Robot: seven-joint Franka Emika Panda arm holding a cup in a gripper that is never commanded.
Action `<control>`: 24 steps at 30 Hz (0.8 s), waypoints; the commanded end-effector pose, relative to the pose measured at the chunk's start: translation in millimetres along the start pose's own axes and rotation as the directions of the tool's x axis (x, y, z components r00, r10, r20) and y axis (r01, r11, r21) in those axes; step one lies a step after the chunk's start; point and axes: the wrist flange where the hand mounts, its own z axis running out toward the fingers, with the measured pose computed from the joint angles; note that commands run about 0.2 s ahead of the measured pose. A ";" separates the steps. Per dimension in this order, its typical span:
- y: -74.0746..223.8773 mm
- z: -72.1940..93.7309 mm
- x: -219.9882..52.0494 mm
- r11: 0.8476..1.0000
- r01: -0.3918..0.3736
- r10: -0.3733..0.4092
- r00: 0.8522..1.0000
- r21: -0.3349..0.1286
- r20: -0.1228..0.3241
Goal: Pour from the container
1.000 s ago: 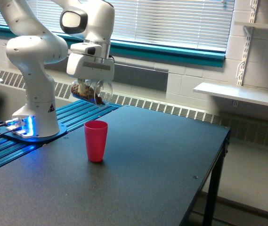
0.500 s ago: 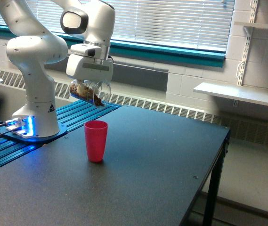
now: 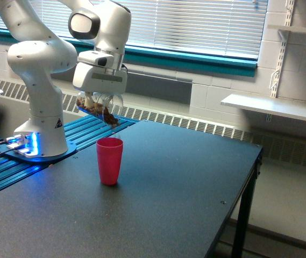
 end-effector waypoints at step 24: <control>4.9 20.0 -14.5 0.998 0.030 -0.026 0.997 -0.059 0.073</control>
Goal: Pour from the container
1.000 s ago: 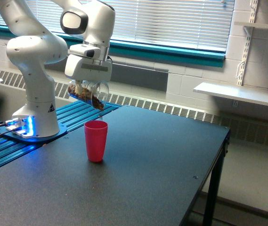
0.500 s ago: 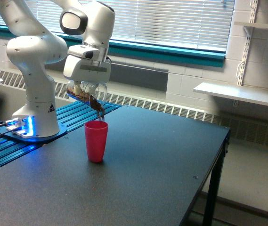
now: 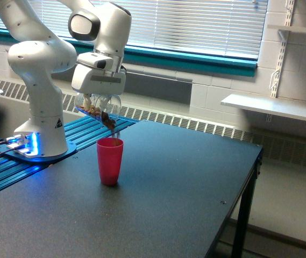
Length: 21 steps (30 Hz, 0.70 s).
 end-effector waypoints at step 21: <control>9.4 17.5 -10.4 0.998 0.010 -0.007 0.999 -0.065 0.051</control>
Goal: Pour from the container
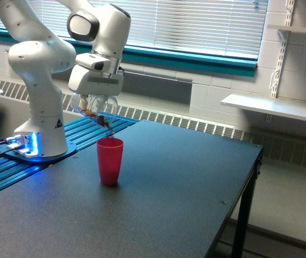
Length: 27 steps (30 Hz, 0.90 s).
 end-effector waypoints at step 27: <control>4.1 15.3 -12.4 0.999 0.016 -0.015 0.999 -0.048 0.041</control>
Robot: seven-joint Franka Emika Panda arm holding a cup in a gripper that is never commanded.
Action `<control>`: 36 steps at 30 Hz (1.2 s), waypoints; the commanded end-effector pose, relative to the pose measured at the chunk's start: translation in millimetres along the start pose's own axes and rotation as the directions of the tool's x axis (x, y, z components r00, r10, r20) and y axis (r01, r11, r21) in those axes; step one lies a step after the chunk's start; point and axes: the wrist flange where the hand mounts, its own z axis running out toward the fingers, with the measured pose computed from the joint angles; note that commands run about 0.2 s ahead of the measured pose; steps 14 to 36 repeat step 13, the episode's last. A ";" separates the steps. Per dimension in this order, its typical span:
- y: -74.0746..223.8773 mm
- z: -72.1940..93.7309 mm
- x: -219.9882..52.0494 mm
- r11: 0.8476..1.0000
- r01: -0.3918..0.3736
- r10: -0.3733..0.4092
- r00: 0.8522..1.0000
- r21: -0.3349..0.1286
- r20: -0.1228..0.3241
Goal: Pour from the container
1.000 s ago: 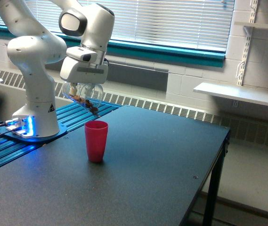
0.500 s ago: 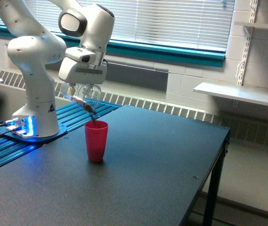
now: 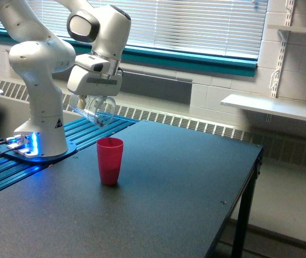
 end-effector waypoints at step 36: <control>-1.9 4.9 -10.0 1.000 0.010 -0.010 1.000 0.022 0.005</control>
